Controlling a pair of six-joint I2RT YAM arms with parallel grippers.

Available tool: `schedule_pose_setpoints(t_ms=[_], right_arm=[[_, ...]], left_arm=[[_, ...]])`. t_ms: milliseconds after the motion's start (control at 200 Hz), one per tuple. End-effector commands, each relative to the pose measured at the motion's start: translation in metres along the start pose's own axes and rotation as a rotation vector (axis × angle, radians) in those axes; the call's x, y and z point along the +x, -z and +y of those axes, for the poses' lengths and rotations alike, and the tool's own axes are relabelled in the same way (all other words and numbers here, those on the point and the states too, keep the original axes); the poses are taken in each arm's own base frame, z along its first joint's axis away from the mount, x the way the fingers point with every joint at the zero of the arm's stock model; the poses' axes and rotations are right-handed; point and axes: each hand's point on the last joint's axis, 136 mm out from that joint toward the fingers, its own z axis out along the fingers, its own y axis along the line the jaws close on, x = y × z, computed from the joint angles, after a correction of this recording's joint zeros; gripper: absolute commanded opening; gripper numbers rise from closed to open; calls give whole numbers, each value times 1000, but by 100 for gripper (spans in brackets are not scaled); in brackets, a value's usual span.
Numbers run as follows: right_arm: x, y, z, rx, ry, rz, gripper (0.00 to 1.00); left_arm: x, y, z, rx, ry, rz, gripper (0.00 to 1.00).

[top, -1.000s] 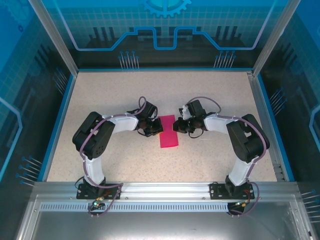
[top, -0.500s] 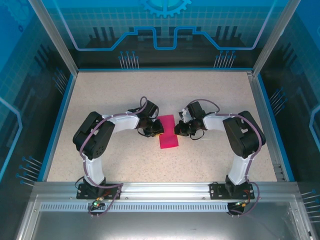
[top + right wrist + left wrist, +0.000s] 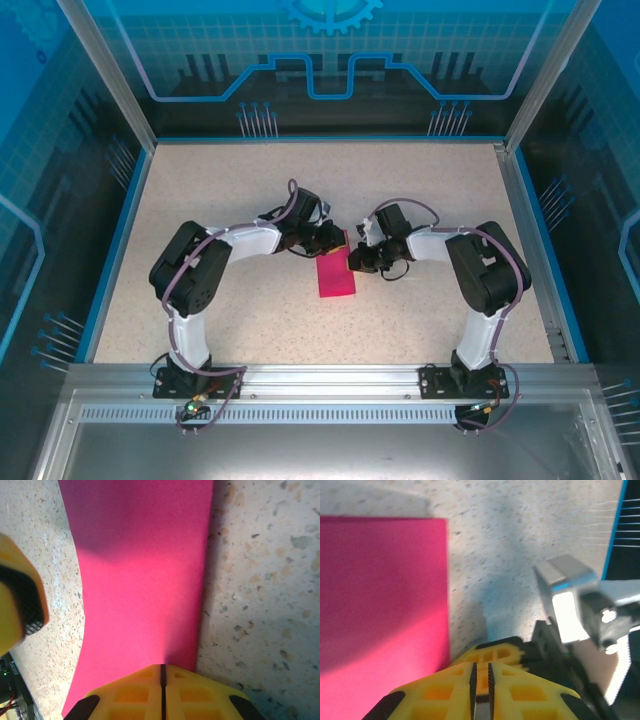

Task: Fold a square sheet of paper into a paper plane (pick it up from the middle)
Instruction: First fold in half a square sheet of paper at the center of the table.

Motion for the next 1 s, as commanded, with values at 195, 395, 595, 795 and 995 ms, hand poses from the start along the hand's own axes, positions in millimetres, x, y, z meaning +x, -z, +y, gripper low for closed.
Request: schedule_pose_setpoints(t_ms=[195, 395, 595, 795, 995], right_arm=[[-9, 25, 6, -107, -29, -114, 10], [-2, 22, -1, -74, -51, -96, 10], [0, 14, 2, -77, -48, -79, 10], [0, 6, 7, -81, -44, -61, 10], [7, 0, 2, -49, -51, -38, 9]], left_arm=[[2, -29, -6, 61, 3, 78, 14], [1, -37, 1, 46, 4, 85, 12], [3, -41, 11, 11, -7, 94, 10], [2, -42, 20, -24, -10, 90, 10], [3, -46, 29, -52, -4, 89, 9]])
